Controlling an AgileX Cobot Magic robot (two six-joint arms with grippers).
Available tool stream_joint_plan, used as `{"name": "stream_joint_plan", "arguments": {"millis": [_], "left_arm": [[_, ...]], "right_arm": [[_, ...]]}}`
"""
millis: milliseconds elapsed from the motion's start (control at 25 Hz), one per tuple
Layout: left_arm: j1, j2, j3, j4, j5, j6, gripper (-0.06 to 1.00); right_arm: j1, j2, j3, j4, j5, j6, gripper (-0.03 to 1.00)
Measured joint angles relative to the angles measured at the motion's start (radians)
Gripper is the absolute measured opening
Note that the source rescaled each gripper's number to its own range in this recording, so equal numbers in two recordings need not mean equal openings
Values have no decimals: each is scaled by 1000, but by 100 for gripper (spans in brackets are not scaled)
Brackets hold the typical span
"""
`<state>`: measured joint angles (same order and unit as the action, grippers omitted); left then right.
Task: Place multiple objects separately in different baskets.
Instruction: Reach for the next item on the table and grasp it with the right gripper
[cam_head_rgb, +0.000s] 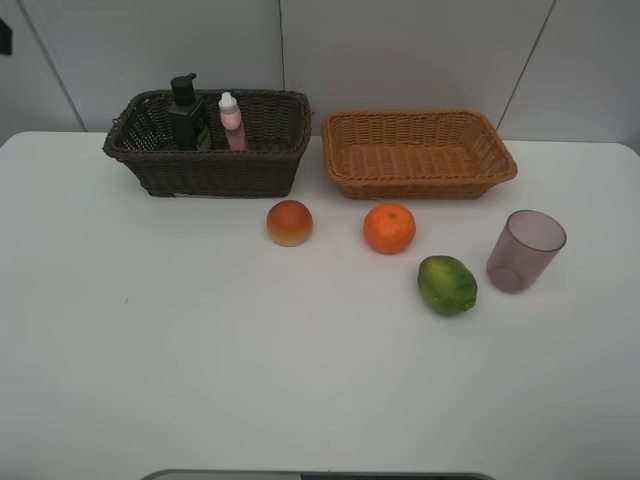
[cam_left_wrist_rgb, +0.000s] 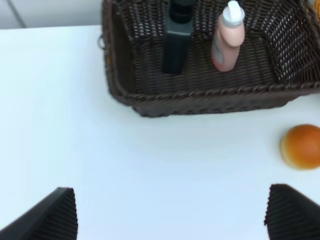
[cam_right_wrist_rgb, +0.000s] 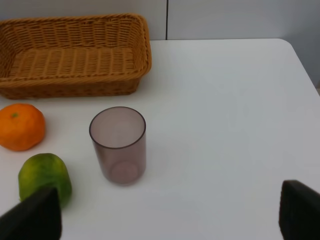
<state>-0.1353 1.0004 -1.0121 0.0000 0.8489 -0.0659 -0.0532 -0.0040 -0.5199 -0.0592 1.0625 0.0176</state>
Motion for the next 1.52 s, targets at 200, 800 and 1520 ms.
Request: {"name": "stream_joint_plan", "arguments": {"millis": [200, 800, 1520], "left_arm": [[10, -231, 52, -8, 128, 20, 95], [14, -803, 275, -44, 363, 20, 95], [14, -1001, 453, -63, 360, 41, 95]], "right_arm": [[0, 0, 0, 0, 0, 0, 89], [0, 0, 0, 0, 0, 0, 89], [0, 0, 0, 0, 0, 0, 89]]}}
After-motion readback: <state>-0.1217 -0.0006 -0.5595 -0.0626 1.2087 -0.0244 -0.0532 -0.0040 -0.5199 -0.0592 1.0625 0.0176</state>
